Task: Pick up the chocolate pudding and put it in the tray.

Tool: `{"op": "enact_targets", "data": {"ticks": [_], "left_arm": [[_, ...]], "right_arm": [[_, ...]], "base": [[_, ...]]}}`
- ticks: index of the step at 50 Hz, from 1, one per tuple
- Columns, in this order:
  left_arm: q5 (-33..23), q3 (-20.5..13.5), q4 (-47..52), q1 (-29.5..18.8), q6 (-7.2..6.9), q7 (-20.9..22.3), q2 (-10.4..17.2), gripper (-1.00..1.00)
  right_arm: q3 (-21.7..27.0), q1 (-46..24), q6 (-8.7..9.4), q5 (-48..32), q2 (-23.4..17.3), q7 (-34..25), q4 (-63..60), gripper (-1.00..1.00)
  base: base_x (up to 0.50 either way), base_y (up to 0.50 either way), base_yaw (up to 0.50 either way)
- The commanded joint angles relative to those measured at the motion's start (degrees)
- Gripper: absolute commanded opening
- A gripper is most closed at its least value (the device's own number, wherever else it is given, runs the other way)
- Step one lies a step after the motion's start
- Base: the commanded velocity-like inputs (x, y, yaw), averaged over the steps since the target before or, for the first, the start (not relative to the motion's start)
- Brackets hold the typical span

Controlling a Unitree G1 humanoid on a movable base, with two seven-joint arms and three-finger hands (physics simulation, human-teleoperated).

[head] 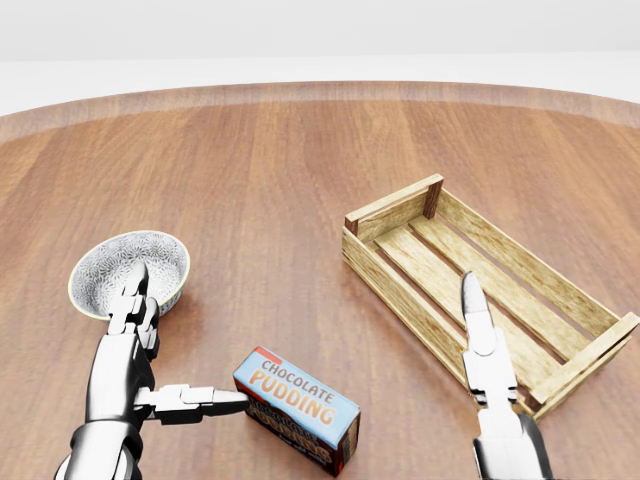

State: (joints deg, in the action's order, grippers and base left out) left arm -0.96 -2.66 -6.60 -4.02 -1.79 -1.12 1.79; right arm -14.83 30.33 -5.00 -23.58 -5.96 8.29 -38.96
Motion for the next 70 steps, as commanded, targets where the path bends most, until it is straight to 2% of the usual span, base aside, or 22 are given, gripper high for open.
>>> {"op": "enact_targets", "data": {"ticks": [1,11,22,34,38,45,51,56,57,61,70], "left_arm": [[1.03,-0.17,0.23,0.15,0.67,0.58,-0.17,1.00],[0.91,-0.10,0.74,0.36,0.30,0.63,-0.19,1.00],[0.81,-0.06,0.62,0.40,0.44,0.75,-0.21,1.00],[0.76,0.00,0.11,0.22,0.63,0.83,-0.22,1.00],[0.70,0.03,-0.35,0.18,1.05,0.81,-0.24,1.00],[0.72,0.04,0.17,0.18,0.48,0.82,-0.23,1.00],[0.77,0.00,-0.30,0.08,0.85,0.80,-0.22,1.00],[0.85,-0.05,-0.04,0.00,0.52,0.78,-0.20,1.00],[0.84,-0.04,0.04,-0.01,0.44,0.76,-0.19,1.00],[0.87,-0.06,-0.03,-0.10,0.39,0.74,-0.19,1.00],[0.86,-0.01,-0.12,-0.05,0.54,0.76,-0.20,1.00]], "right_arm": [[-8.54,-0.64,0.00,-6.28,-5.07,9.87,10.17,1.00],[-11.08,-3.53,0.00,-7.14,-5.34,11.72,14.38,1.00],[-10.43,-10.26,0.00,-5.06,-1.63,9.70,22.13,1.00],[-5.29,-18.07,0.00,-3.75,3.87,7.93,37.52,1.00],[-3.72,-19.50,0.00,-4.23,4.99,7.68,40.88,1.00],[-0.01,-23.83,0.00,-4.07,6.70,6.96,48.35,1.00],[2.83,-29.06,0.00,-5.18,8.15,7.94,57.87,1.00],[4.18,-31.84,0.00,-6.14,8.82,8.62,62.53,1.00],[4.45,-32.84,0.00,-7.07,8.71,10.32,66.06,1.00],[4.83,-32.99,0.00,-6.70,9.18,8.81,64.57,1.00],[4.89,-35.51,0.00,-8.42,9.86,10.73,69.75,1.00]], "base": [[0.00,0.00,0.00],[0.00,0.00,0.00],[0.00,0.00,0.00],[0.00,0.00,0.00],[0.00,0.00,0.00],[0.00,0.00,0.00],[0.00,0.00,0.00],[0.00,0.00,0.00],[0.00,0.00,0.00],[0.00,0.00,0.00],[0.00,0.00,0.00]]}}
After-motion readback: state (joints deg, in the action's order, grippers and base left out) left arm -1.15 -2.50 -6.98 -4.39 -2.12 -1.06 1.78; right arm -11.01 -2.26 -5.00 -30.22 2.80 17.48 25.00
